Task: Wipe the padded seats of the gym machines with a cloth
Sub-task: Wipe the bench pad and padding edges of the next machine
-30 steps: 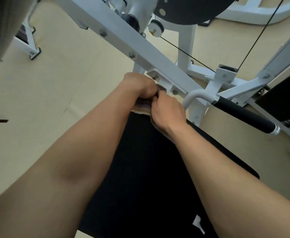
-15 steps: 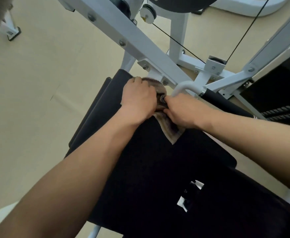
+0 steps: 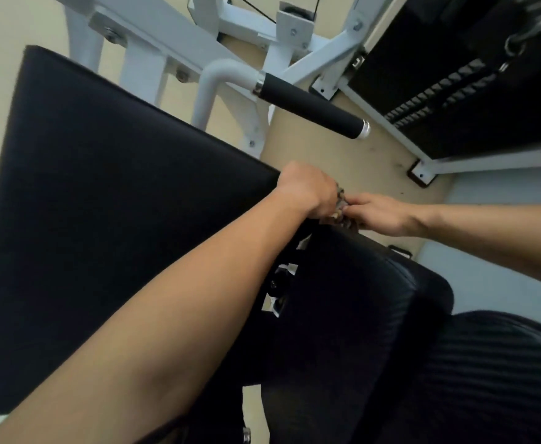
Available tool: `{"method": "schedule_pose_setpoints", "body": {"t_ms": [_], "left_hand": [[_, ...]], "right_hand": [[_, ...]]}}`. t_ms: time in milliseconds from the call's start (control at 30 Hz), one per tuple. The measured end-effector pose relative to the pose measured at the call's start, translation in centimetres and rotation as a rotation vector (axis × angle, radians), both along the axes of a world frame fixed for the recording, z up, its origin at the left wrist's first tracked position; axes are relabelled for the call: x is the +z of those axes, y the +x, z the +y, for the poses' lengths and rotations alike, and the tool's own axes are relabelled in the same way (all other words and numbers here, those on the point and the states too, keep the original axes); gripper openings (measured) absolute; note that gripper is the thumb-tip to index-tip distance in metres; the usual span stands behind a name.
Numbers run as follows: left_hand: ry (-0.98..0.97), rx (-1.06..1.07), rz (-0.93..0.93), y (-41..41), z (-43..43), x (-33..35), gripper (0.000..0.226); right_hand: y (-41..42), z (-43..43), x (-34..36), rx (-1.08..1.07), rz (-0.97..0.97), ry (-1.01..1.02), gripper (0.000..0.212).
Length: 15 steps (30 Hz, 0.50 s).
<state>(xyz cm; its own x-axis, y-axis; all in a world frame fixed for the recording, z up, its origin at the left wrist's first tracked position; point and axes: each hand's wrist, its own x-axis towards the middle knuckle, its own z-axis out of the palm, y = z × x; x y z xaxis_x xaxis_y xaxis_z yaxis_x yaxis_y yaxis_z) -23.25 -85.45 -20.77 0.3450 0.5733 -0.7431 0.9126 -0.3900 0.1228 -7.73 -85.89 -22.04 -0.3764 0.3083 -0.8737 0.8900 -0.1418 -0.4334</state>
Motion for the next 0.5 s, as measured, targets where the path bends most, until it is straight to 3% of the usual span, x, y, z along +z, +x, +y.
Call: {"method": "schedule_pose_setpoints", "body": {"t_ms": [133, 233, 333, 433, 500], "left_hand": [[-0.111, -0.008, -0.001, -1.3, 2.0, 0.6, 0.045], [-0.047, 0.046, 0.072, -5.9, 2.7, 2.0, 0.053], [0.035, -0.037, 0.175, -7.4, 2.3, 2.7, 0.052], [-0.086, -0.08, 0.134, -3.5, 2.6, 1.7, 0.051], [-0.242, -0.013, 0.031, -0.3, 2.7, 0.1, 0.046]], "right_hand": [[-1.3, -0.6, -0.1, -0.278, 0.001, -0.026, 0.026], [-5.7, 1.1, 0.1, -0.261, 0.126, 0.017, 0.033], [-7.2, 1.5, 0.8, -0.181, 0.158, 0.033, 0.037], [-3.9, 0.4, 0.3, -0.13, 0.053, 0.065, 0.039], [-1.6, -1.0, -0.3, -0.266, -0.034, 0.062, 0.034]]}}
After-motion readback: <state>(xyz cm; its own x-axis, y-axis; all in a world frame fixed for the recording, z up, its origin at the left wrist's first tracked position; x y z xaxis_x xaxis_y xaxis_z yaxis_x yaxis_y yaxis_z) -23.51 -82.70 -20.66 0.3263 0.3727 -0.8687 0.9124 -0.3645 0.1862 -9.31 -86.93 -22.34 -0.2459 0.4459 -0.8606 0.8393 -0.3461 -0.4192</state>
